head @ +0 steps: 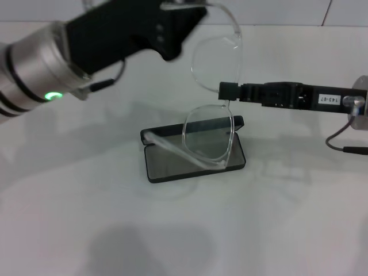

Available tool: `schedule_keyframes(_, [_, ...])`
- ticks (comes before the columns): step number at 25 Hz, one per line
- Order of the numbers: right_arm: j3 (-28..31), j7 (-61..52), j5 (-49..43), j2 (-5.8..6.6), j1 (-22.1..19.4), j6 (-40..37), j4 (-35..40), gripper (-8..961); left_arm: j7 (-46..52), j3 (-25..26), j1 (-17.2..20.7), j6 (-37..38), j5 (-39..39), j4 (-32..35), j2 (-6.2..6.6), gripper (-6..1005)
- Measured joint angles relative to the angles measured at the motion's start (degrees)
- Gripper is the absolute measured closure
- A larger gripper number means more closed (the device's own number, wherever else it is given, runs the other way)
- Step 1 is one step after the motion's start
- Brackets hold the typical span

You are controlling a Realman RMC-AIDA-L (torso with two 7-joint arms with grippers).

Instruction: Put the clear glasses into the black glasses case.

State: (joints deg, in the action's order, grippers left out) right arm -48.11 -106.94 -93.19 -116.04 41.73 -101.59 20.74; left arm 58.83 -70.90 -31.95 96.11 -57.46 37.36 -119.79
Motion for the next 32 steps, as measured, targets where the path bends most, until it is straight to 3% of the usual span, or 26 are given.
schedule_keyframes(9, [0.05, -0.36, 0.55, -0.02, 0.23, 2.59, 0.00, 897, -3.98, -7.30, -0.46, -0.33, 1.12, -0.26, -0.30, 960])
schedule_keyframes(13, [0.05, -0.58, 1.55, 0.00, 0.36, 2.59, 0.00, 898, -3.96, -8.21, -0.61, -1.09, 0.87, -0.42, -0.22, 959])
schedule_keyframes(26, [-0.03, -1.07, 2.05, 0.25, 0.51, 2.85, 0.01, 908, -4.01, -7.13, 0.35, -2.23, 0.73, 0.31, -0.06, 959])
schedule_keyframes(32, [-0.14, -1.08, 1.73, 0.31, 0.20, 3.41, 0.01, 908, -3.95, -5.54, 1.40, -2.22, 1.03, 3.64, 0.06, 959])
